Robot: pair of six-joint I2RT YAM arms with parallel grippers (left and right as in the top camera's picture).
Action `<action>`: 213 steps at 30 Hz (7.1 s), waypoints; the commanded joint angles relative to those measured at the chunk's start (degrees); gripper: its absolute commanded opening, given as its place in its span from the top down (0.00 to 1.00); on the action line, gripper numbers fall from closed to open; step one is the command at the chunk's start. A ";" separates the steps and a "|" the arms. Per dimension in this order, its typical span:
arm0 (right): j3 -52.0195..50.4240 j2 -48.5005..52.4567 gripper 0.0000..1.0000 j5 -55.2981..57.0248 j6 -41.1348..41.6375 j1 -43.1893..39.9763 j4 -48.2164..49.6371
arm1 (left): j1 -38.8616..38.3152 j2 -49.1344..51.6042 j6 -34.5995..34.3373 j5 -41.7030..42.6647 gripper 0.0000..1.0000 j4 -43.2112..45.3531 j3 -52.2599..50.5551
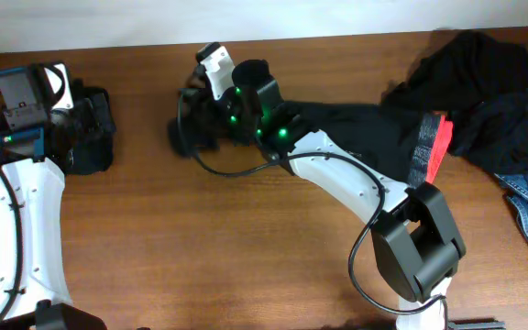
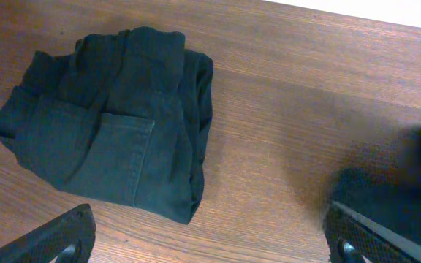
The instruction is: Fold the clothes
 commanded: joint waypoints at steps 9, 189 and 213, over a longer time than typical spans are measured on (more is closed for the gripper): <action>12.50 -5.27 0.01 5.88 2.19 -21.55 -38.14 | -1.70 -1.20 -0.57 11.34 0.01 0.35 1.05; 50.95 -29.38 0.96 -21.49 -0.87 -28.26 -92.11 | -6.45 -0.55 -1.88 -13.38 0.99 -37.99 57.90; 50.95 -17.05 0.96 -7.08 -18.14 8.90 -61.20 | 0.83 -0.28 -3.37 -10.49 0.99 -38.34 57.90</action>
